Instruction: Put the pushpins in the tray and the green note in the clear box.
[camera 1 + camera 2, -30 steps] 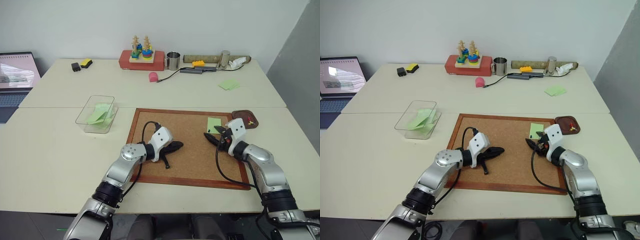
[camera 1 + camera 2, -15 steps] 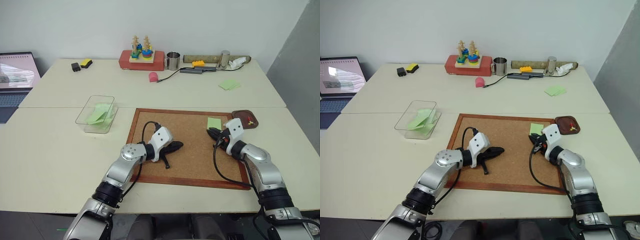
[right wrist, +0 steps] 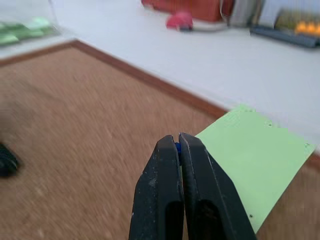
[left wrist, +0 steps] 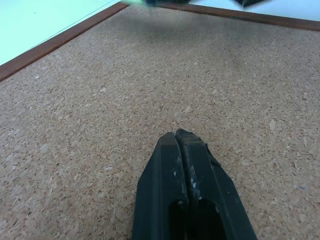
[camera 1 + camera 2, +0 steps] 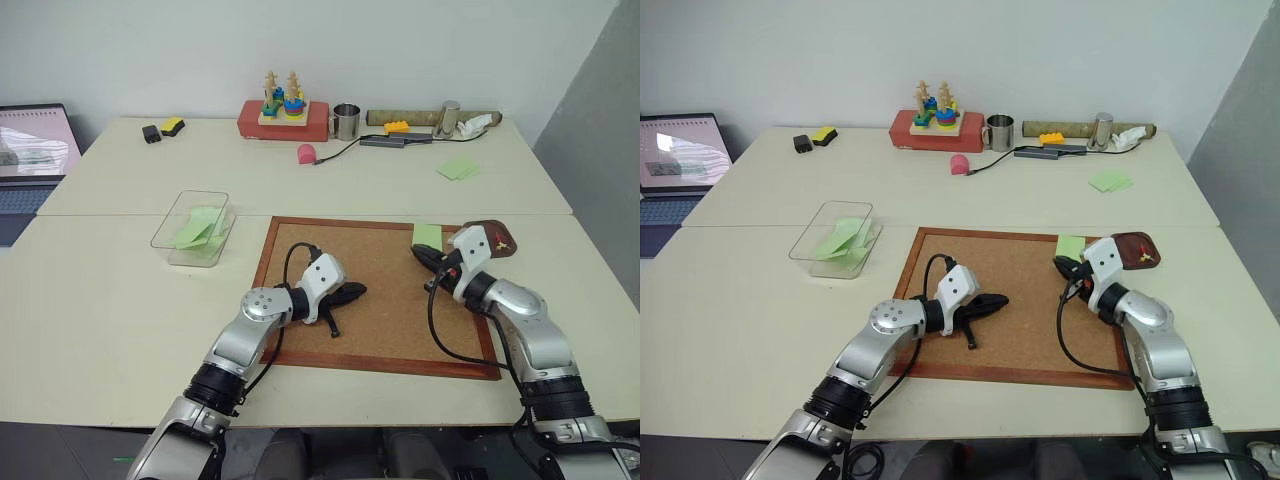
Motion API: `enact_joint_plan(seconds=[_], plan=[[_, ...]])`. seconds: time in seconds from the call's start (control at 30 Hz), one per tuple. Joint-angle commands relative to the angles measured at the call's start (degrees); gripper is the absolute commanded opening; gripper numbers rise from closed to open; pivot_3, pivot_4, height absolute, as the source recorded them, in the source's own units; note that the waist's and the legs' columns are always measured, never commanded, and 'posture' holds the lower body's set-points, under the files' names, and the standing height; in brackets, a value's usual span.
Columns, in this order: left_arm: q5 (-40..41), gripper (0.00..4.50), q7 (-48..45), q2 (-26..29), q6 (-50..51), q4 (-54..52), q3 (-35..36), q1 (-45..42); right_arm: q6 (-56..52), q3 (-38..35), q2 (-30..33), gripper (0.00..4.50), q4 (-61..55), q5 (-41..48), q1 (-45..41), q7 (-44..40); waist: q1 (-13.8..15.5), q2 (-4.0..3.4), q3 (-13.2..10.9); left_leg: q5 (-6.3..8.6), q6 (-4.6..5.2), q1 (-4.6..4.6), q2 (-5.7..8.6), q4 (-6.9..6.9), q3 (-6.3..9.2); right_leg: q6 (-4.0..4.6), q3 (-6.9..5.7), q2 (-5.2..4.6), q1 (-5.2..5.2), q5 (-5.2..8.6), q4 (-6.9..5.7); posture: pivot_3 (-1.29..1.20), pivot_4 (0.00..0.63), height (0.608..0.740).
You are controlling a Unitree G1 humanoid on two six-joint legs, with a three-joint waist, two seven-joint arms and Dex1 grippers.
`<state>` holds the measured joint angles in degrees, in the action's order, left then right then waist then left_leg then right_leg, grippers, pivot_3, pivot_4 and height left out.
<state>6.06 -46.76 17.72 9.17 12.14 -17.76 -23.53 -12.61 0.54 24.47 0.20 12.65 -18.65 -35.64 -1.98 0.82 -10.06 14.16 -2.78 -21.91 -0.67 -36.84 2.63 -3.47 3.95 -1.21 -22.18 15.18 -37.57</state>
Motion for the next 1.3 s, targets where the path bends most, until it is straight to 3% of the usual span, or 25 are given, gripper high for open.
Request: enact_joint_plan(seconds=[0.03, 0.2, 0.37, 0.47, 0.67, 0.8, 1.17, 1.3], plan=[[-2.5, 0.0, 1.3, 0.1, 2.8, 4.9, -0.9, 1.6, -0.8, -1.1, 1.9, 0.04, -4.8, 1.0, -0.7, -1.6, 0.0, 0.01, 0.0, 0.0, 0.0, 0.0, 0.0, 0.0, 0.0, 0.0, 0.0, 0.0, 0.01, 0.0, 0.01, 0.0, 0.15, 0.74], [5.3, 0.0, 0.7, -1.7, 8.7, -1.0, 5.0, 0.1, 0.8, 0.7, 5.6, 0.04, -10.3, -0.9, -0.7, -4.7, 0.0, 0.04, 0.0, 0.0, 0.0, -0.02, 0.0, 0.0, 0.0, 0.0, 0.0, 0.0, 0.0, 0.0, 0.02, 0.0, 0.15, 0.74], [23.0, 0.77, -1.8, -0.4, 26.1, -13.6, 15.5, -2.2, 9.8, 4.0, 10.6, 0.0, -14.8, -6.8, -0.3, -8.3, -0.3, 0.35, -0.5, 0.0, 0.0, -0.3, -0.03, 0.01, 0.11, 0.0, -0.13, 0.02, -0.23, 0.0, 0.01, 0.0, 0.15, 0.74], [33.2, 1.33, -1.1, -0.4, 35.9, -17.1, 21.0, -3.6, 14.5, 5.1, 12.0, 0.0, -15.6, -9.1, -0.2, -9.1, -0.4, 0.43, -0.5, -0.01, -0.02, -1.11, -0.04, -0.03, 0.19, -0.01, -0.2, 0.02, -1.01, 0.0, -0.07, 0.0, 0.15, 0.74], [46.3, 2.42, 2.5, -2.4, 46.8, -18.2, 27.7, -5.9, 24.0, 6.6, 13.1, 0.0, -15.1, -13.1, -1.5, -9.7, 0.1, 0.47, -0.6, -0.01, -0.05, -1.15, 0.0, -0.02, 0.22, 0.1, -0.23, -0.04, -1.05, -0.07, -0.08, 0.0, 0.15, 0.74], [48.1, 3.17, 5.1, -4.7, 47.3, -17.3, 28.0, -7.3, 27.8, 7.6, 12.9, 0.0, -15.3, -14.1, -2.8, -9.9, 0.2, 0.58, -0.6, -0.01, -0.06, -1.14, 0.01, -0.06, 0.23, 0.09, -0.24, -0.05, -1.04, -0.06, -0.09, 0.0, 0.15, 0.74], [46.1, 3.17, 6.6, -9.2, 44.3, -14.7, 24.4, -9.4, 31.4, 10.3, 12.3, 0.0, -16.7, -14.9, -3.9, -10.8, 0.3, 0.58, -0.6, -0.04, -0.11, -1.1, 0.03, -0.1, 0.21, 0.28, -0.21, -0.05, -0.99, -0.18, -0.11, 0.0, 0.15, 0.74], [45.8, 2.66, 7.4, -10.0, 43.1, -12.9, 25.0, -9.9, 31.4, 10.6, 11.8, 0.0, -16.8, -15.1, -3.7, -10.5, 0.2, 0.58, -0.6, -0.05, -0.12, -1.08, 0.03, -0.1, 0.22, 0.29, -0.2, -0.04, -0.99, -0.18, -0.14, 0.0, 0.15, 0.74]])
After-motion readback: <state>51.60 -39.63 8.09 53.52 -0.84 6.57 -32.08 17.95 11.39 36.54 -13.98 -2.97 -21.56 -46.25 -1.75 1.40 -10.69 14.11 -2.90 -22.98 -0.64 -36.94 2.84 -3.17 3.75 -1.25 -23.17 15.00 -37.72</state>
